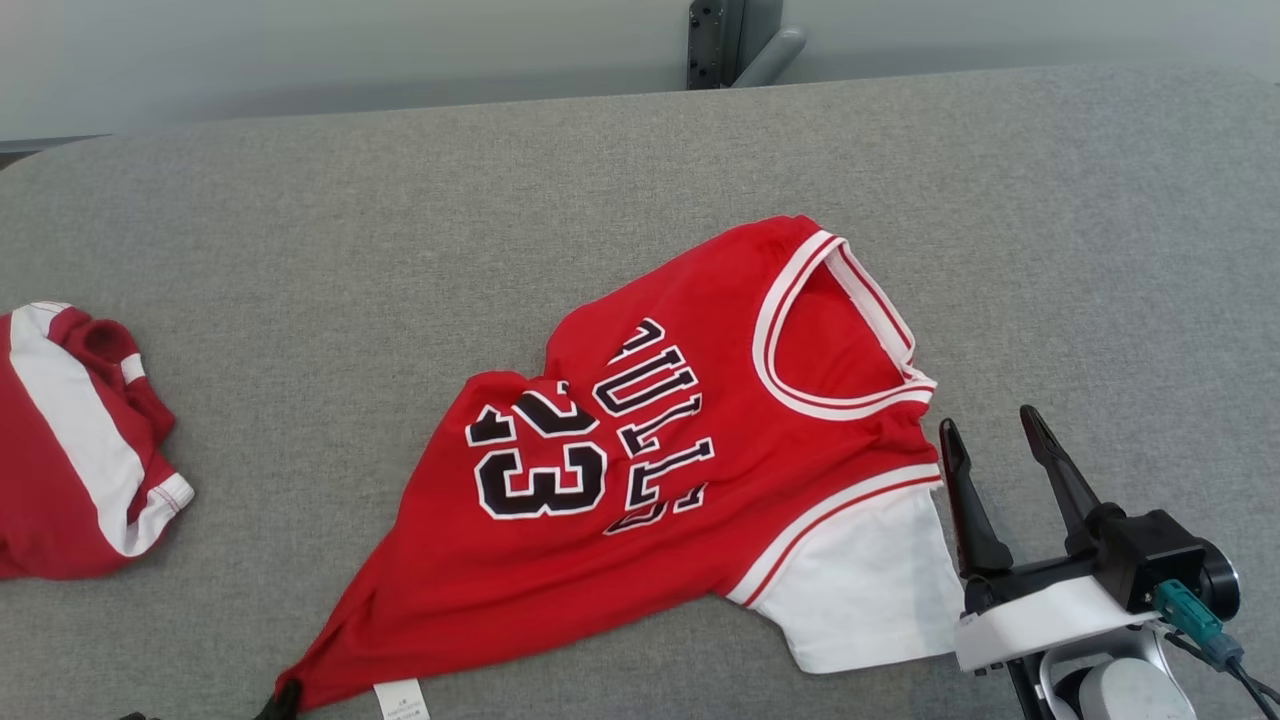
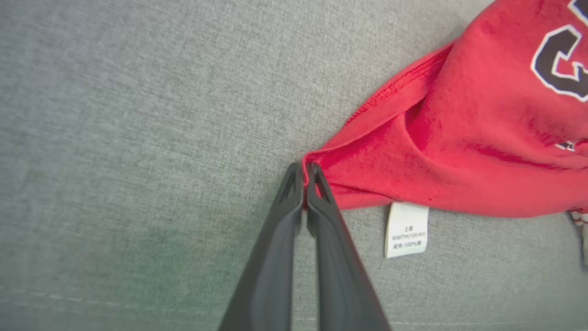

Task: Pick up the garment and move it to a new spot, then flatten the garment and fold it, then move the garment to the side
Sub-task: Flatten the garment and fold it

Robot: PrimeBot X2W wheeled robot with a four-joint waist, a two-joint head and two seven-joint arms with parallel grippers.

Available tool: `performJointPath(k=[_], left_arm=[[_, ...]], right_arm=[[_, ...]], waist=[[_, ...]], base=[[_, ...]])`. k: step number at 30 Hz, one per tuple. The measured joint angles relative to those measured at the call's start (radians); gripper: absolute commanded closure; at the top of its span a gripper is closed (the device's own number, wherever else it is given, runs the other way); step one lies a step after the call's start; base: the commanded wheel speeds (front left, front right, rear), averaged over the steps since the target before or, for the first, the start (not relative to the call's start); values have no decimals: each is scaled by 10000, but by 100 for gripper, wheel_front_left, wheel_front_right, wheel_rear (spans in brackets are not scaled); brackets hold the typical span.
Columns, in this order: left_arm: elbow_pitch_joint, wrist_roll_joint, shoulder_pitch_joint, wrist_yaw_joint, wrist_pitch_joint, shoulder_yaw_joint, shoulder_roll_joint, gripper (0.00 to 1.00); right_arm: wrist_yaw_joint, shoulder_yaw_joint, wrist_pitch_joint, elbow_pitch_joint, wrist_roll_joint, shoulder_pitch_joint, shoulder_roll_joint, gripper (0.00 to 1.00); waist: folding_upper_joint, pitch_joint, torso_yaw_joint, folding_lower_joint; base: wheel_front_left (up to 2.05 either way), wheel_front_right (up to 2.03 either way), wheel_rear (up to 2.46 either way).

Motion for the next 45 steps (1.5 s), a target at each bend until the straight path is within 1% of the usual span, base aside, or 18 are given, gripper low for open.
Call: performJointPath(k=[3,4,5,6,9,11,13,16,18,21,23,25,28,31,34,36,40,45], left_arm=[[788,161,-609,92,-449,161,-468,100],[945,261,-787,88,-550,190,-539,81],[1118,416,-950,73,-677,278,-658,53],[1244,481,-1022,71,-744,382,-769,0],[1453,756,-1057,102,-869,569,-913,0],[1455,947,-1017,303,-894,790,-892,0],[1271,1373,-806,633,-913,1104,-853,0],[222,2512,-426,1317,-926,2502,-930,0],[-656,3296,-175,1522,-941,3254,-1277,0],[-1569,4376,406,1561,-940,3620,-1866,0],[-1964,5070,500,1476,-940,3904,-2163,0],[-2157,5850,500,1260,-940,3935,-2360,0],[-2194,6890,491,907,-940,4006,-2880,0],[-2017,7701,456,353,-940,4034,-3292,0],[-1778,8316,362,-351,-941,4002,-3657,0],[-1521,8571,290,-635,-940,3988,-3906,0],[-1129,8822,55,-886,-940,4184,-4148,0],[-865,9014,-203,-984,-940,4378,-4322,0]], right_arm=[[2,86,0,19,-4,-77,2,0],[2,86,2,21,-17,-98,4,0],[2,61,0,17,-19,-105,0,0],[2,44,0,13,-19,-105,0,0],[0,-21,0,17,-21,-89,-2,0],[2,-98,2,-8,-21,-12,2,0],[2,-261,2,-150,-19,96,2,0],[2,-679,0,-577,-40,322,2,0],[0,-999,0,-918,-134,530,2,0],[2,-1421,0,-1383,-255,753,0,0],[0,-1730,0,-1634,-316,889,0,0],[2,-1994,2,-1770,-512,1030,-2,0],[0,-2253,0,-1810,-832,1245,-10,0],[2,-2261,0,-1682,-1051,1409,-4,0],[0,-2134,0,-1432,-1170,1540,-6,0],[2,-1988,2,-1244,-1179,1568,2,0],[2,-1691,2,-951,-1127,1562,-4,0],[2,-1315,2,-702,-1078,1389,2,0]], waist=[[0,25,-30,0],[0,31,-58,0],[0,37,-93,0],[0,39,-126,0],[0,15,-234,0],[0,-44,-294,0],[0,-143,-342,0],[0,-331,-374,0],[0,-472,-359,0],[0,-686,-312,0],[0,-847,-276,0],[0,-991,-249,0],[0,-1217,-220,0],[0,-1448,-226,0],[0,-1643,-253,0],[1,-1739,-278,0],[0,-1829,-308,0],[1,-1811,-277,0]], base=[[0,0,0],[0,0,0],[0,0,0],[0,0,0],[0,0,0],[0,0,0],[0,0,0],[0,0,0],[0,0,0],[0,0,0],[0,0,0],[0,0,0],[0,0,0],[0,0,0],[0,0,0],[0,0,0],[0,0,0],[0,0,0]])
